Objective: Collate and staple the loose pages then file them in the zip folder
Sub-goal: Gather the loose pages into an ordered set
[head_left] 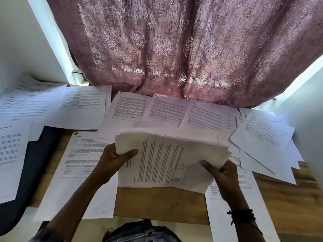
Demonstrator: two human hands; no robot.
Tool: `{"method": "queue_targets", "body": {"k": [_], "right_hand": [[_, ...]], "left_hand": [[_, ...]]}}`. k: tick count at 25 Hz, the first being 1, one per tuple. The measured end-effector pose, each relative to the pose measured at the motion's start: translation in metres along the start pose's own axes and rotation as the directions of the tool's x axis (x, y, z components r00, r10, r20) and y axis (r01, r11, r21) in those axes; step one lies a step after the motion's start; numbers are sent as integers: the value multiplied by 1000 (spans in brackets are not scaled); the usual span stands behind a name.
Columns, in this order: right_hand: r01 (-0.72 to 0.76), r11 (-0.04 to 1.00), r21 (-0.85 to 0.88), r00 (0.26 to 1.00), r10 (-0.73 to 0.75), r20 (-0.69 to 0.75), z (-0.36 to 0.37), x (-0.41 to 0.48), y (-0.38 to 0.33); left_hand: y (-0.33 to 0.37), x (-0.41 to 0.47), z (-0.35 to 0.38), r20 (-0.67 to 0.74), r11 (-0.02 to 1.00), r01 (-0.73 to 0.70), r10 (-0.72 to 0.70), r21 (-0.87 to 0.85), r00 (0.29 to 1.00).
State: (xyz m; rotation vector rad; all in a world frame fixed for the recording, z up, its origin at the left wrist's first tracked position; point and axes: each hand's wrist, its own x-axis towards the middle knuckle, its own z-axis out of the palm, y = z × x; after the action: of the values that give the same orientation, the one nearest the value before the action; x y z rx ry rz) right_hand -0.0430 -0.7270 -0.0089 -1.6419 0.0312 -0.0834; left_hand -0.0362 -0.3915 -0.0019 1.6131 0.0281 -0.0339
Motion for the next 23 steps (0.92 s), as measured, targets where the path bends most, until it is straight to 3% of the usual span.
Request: {"method": "queue_targets", "body": {"k": [4,9,11,15,18,20,23], "right_hand": [[-29,999,21,1000,29,10,-1,6,2],[-28,1000,5,999,28,41,-2,13,-1],[-20,1000,23,999,19,41,-2,17,-6],[-109,993,49,980,99,170,-8,22,-9],[-252,967,36,928,231,292,-10,22,0],[-265,964,19,927,249,280,-8,19,9],[-269,963,0,943,263,202,-3,13,19]], "left_hand": [[4,8,-2,-7,1000,17,-16,4,1000],[14,11,3,-124,984,-93,112,150,986],[15,12,4,-157,986,-127,142,105,977],[7,23,-3,-25,995,-28,26,-91,999],[-10,27,-6,78,996,71,-66,-60,995],[-23,22,-3,27,997,75,-75,-2,997],[-38,9,3,-29,984,89,-94,-154,995]]}}
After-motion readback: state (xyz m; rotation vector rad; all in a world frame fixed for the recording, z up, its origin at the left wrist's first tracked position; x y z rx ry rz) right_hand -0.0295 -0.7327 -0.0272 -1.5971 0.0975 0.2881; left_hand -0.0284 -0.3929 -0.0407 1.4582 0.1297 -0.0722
